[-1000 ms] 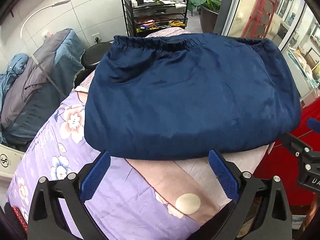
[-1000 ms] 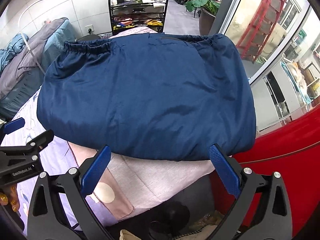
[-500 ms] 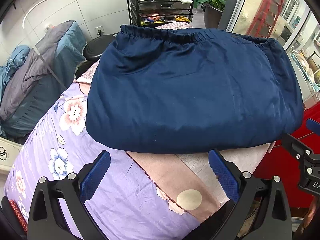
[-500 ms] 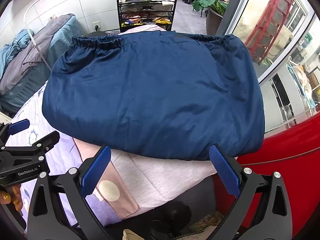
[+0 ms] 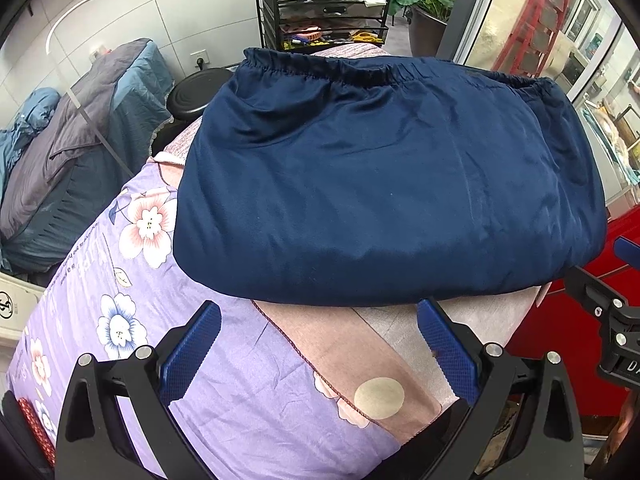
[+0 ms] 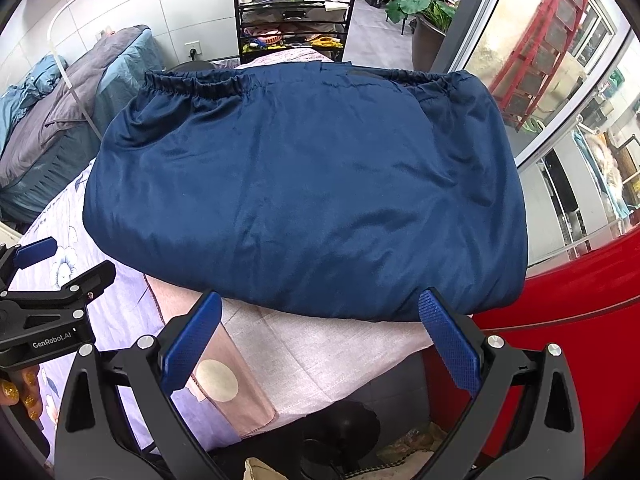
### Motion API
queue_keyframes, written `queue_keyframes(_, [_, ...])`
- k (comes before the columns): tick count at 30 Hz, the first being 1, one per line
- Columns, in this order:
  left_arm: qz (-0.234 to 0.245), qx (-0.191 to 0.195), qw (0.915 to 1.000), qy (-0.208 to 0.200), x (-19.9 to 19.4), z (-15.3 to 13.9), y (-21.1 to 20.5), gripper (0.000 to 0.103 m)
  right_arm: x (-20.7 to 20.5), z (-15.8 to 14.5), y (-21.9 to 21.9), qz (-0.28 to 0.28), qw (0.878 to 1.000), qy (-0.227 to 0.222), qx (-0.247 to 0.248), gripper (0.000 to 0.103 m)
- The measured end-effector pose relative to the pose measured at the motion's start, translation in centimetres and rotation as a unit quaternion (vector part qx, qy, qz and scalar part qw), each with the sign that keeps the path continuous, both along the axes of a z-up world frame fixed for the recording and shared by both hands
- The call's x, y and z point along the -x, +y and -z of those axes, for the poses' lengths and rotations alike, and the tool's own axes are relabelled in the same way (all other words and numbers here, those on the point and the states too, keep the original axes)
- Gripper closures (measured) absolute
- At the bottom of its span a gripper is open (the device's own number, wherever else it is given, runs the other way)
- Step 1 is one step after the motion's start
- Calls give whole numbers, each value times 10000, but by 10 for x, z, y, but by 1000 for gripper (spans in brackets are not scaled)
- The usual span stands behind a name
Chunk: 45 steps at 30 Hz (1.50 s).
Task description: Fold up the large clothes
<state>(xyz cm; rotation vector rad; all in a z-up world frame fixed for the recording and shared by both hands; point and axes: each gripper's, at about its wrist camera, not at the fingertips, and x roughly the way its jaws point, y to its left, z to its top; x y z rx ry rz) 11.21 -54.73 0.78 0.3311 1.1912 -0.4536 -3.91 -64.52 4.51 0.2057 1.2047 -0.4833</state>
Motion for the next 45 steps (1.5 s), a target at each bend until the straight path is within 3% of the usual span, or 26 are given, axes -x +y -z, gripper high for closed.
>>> queue_keyframes(45, [-91,-2,9998,159,-1,6,6,6,2,5,3,4,10000,59,-65,6])
